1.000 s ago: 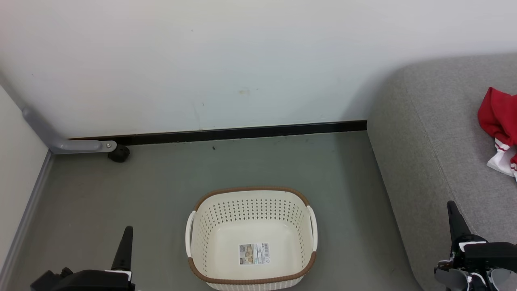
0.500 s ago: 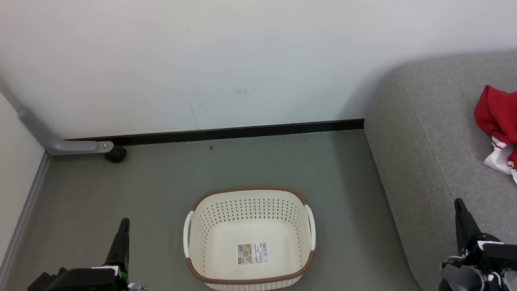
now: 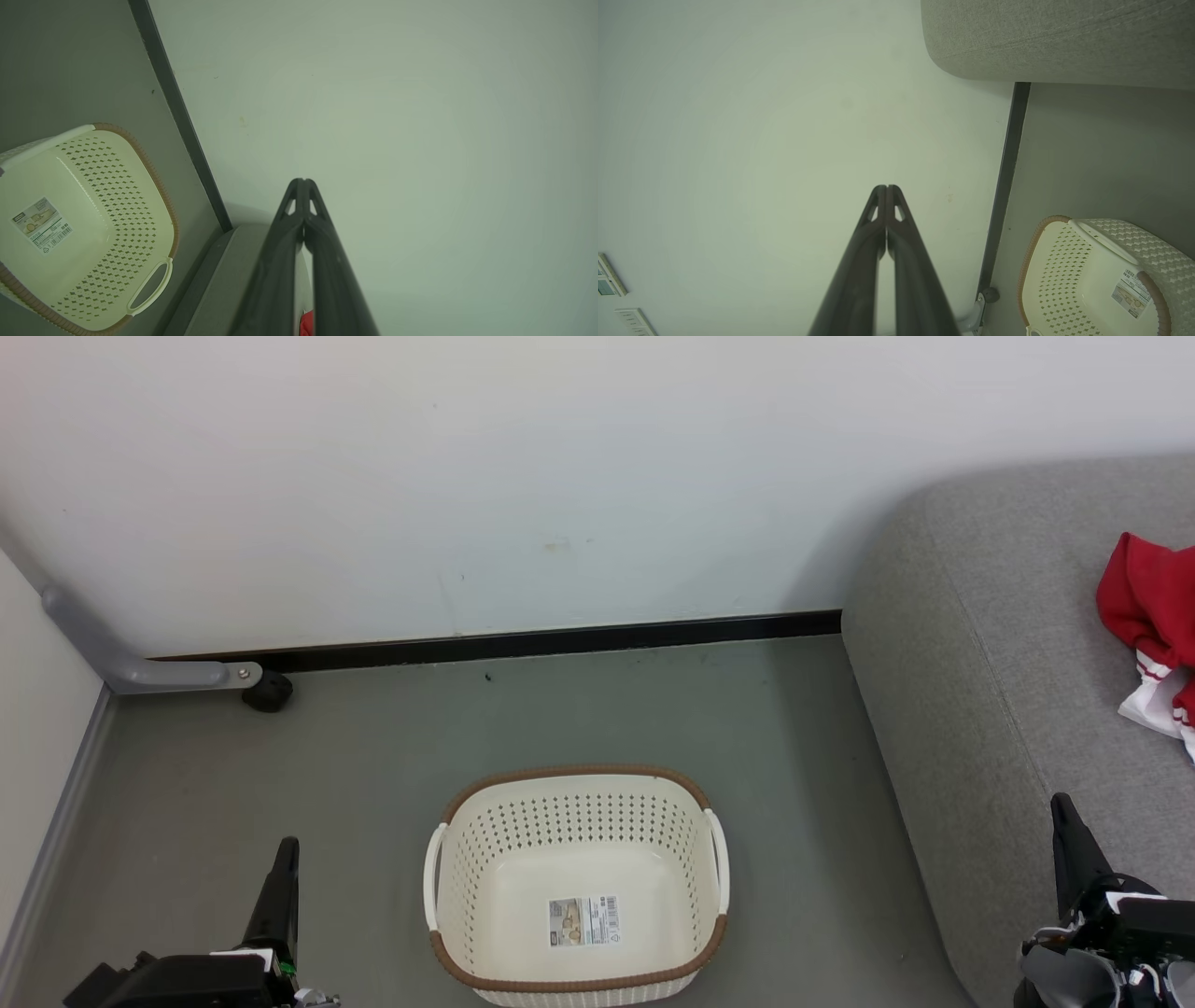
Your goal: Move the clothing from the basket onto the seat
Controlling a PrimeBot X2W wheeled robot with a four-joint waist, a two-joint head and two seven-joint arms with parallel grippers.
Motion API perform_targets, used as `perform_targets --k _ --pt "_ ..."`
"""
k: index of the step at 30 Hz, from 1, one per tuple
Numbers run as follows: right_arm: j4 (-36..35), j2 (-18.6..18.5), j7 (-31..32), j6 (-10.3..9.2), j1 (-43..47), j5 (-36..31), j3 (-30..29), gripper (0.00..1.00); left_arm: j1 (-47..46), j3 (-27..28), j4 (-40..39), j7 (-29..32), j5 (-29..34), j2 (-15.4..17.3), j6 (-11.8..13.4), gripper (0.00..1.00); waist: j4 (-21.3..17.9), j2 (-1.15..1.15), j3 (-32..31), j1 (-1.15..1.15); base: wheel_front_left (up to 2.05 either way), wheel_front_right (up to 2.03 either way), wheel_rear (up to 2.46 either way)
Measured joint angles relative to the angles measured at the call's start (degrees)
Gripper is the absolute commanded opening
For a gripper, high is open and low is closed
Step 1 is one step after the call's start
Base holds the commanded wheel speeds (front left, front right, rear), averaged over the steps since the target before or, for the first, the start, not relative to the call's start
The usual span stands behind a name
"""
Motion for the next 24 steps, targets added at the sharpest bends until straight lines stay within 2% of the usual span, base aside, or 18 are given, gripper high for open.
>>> perform_targets --k 24 --pt "-0.11 0.01 0.0 0.0 0.02 0.03 0.01 0.0 0.0 -0.01 -0.08 0.0 0.0 -0.02 0.0 0.0 0.0 0.0 0.01 0.0 0.0 0.0 0.0"
